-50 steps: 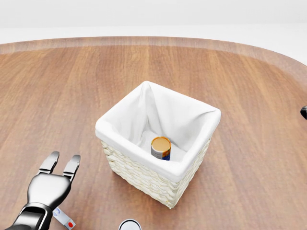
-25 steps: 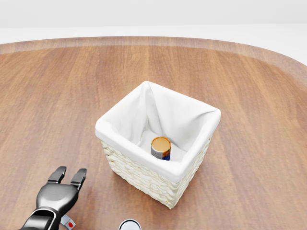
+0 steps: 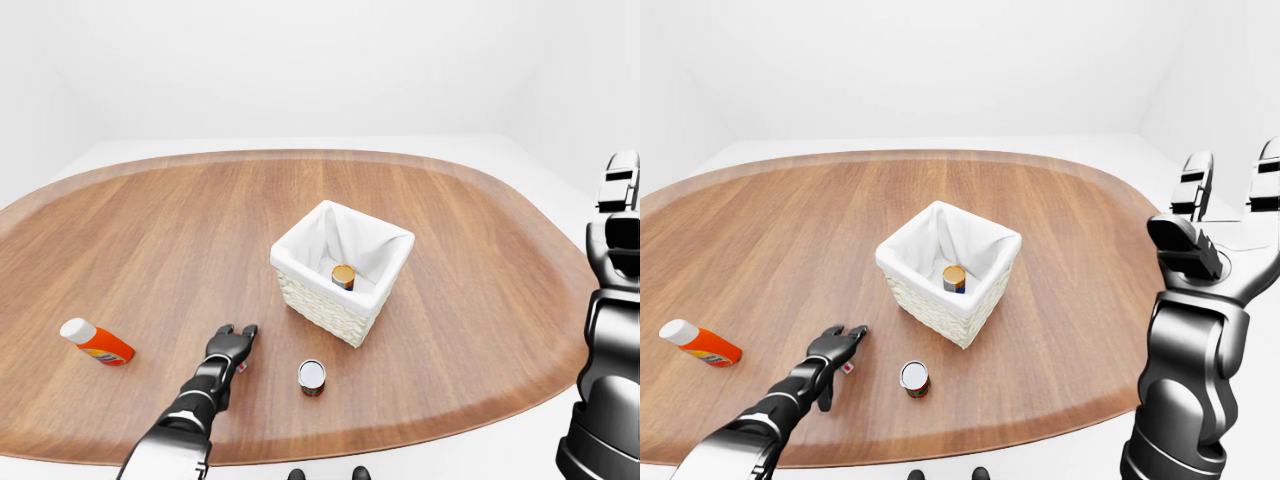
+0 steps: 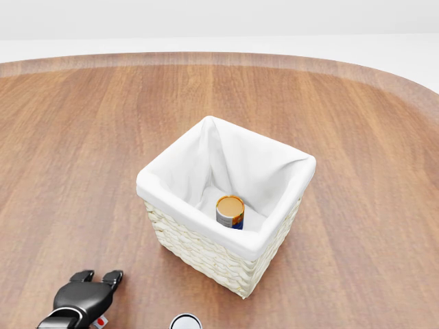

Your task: Pick up the alphabet soup and the cream cheese box, and put them in the basket.

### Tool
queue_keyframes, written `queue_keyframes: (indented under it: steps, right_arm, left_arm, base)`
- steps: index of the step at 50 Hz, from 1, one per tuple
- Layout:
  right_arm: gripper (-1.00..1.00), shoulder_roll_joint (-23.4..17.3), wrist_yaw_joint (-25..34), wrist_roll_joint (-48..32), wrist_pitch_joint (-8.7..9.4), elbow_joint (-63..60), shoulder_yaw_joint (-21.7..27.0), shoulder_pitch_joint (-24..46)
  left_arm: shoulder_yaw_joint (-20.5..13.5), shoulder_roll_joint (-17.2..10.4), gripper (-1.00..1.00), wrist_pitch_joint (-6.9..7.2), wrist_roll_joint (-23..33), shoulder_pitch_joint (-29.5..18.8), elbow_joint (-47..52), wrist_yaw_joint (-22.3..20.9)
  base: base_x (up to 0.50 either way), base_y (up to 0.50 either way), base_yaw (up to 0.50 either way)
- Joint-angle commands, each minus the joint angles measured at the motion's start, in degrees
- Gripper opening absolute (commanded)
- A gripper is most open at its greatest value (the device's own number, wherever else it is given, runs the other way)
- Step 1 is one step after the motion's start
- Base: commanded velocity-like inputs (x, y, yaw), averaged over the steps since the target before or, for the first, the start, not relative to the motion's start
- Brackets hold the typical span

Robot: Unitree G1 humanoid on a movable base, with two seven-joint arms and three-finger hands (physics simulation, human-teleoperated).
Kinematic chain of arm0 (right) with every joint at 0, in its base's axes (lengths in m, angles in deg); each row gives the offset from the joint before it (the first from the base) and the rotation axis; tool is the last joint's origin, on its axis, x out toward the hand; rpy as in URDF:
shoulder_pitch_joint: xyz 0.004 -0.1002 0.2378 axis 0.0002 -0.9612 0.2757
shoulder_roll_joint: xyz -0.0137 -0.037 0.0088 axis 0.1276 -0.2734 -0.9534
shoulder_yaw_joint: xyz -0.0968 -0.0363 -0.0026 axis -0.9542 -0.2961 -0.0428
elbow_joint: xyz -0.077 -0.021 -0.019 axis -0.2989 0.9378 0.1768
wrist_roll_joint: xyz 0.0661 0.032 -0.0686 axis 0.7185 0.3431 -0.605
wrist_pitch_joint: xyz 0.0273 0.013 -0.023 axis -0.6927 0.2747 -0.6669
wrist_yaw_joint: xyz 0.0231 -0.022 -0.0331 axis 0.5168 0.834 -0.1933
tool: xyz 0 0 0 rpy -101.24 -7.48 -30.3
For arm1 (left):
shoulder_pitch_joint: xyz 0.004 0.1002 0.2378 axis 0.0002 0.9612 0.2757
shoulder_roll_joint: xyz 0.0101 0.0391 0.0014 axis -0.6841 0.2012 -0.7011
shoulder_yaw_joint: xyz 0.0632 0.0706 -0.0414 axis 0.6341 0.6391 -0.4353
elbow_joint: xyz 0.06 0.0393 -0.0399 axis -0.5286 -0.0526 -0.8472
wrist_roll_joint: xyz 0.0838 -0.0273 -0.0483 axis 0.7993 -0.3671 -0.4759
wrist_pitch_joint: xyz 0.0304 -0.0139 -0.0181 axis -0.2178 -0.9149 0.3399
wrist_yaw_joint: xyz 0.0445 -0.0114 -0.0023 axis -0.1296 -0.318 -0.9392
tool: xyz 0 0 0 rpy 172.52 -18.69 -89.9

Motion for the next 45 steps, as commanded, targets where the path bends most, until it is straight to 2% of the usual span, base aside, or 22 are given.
queue_keyframes:
  steps: [1,2,4,5,6,8,9,26,34,36,41,45]
  right_arm:
    - [1.0,-0.97,-1.71,7.35,0.0,-1.64,1.27,-0.78]
    - [1.0,-1.21,-1.82,7.26,0.0,-1.78,1.06,-0.95]
    - [1.0,-1.39,-2.34,9.65,0.0,-2.38,1.3,-1.28]
    - [1.0,-1.46,-2.41,9.8,0.0,-3.09,1.14,-1.51]
    - [1.0,-1.52,-2.41,10.64,0.0,-3.36,1.13,-1.63]
    - [1.0,-1.63,-2.46,10.29,0.0,-3.72,0.63,-1.88]
    - [1.0,-1.58,-1.99,10.36,0.0,-4.0,0.55,-2.12]
    - [1.0,0.4,2.83,5.77,0.0,-7.72,-1.13,-3.68]
    - [1.0,1.78,5.55,1.77,0.0,-7.57,-2.42,-4.03]
    - [1.0,2.24,6.39,0.24,0.0,-7.41,-2.98,-4.16]
    - [1.0,3.03,7.01,-0.97,0.0,-7.52,-3.16,-4.1]
    - [1.0,3.34,7.42,-1.65,0.0,-7.55,-3.16,-4.1]
  left_arm:
    - [-0.59,0.06,0.29,0.0,-2.2,0.58,-0.55,-4.94]
    - [-0.56,0.05,0.06,0.0,-2.26,0.58,-0.58,-4.99]
    - [-0.49,0.04,-0.18,0.0,-2.33,0.53,-0.54,-5.04]
    - [-0.54,0.06,-0.61,0.0,-2.45,0.49,-0.63,-5.17]
    - [-0.59,0.06,-0.76,0.0,-2.57,0.51,-0.65,-5.24]
    - [-0.72,0.03,-0.82,0.0,-2.82,0.41,-0.73,-5.15]
    - [-0.87,-0.03,-1.0,0.0,-3.11,0.48,-0.7,-5.64]
    - [-0.98,-0.31,-1.0,0.0,-4.57,0.21,-0.27,-4.53]
    - [-0.63,-0.45,-1.0,0.0,-4.35,0.06,0.21,-1.98]
    - [-0.53,-0.74,-1.0,0.0,-4.16,-0.03,0.87,-0.2]
    - [-1.49,-1.73,-1.0,0.0,-5.82,-0.24,3.47,0.92]
    - [-2.43,-2.46,-1.0,0.0,-7.72,-0.03,6.77,0.19]
  base:
    - [0.0,0.0,0.0]
    - [0.0,0.0,0.0]
    - [0.0,0.0,0.0]
    - [0.0,0.0,0.0]
    - [0.0,0.0,0.0]
    - [0.0,0.0,0.0]
    - [0.0,0.0,0.0]
    - [0.0,0.0,0.0]
    - [0.0,0.0,0.0]
    - [0.0,0.0,0.0]
    - [0.0,0.0,0.0]
    - [0.0,0.0,0.0]
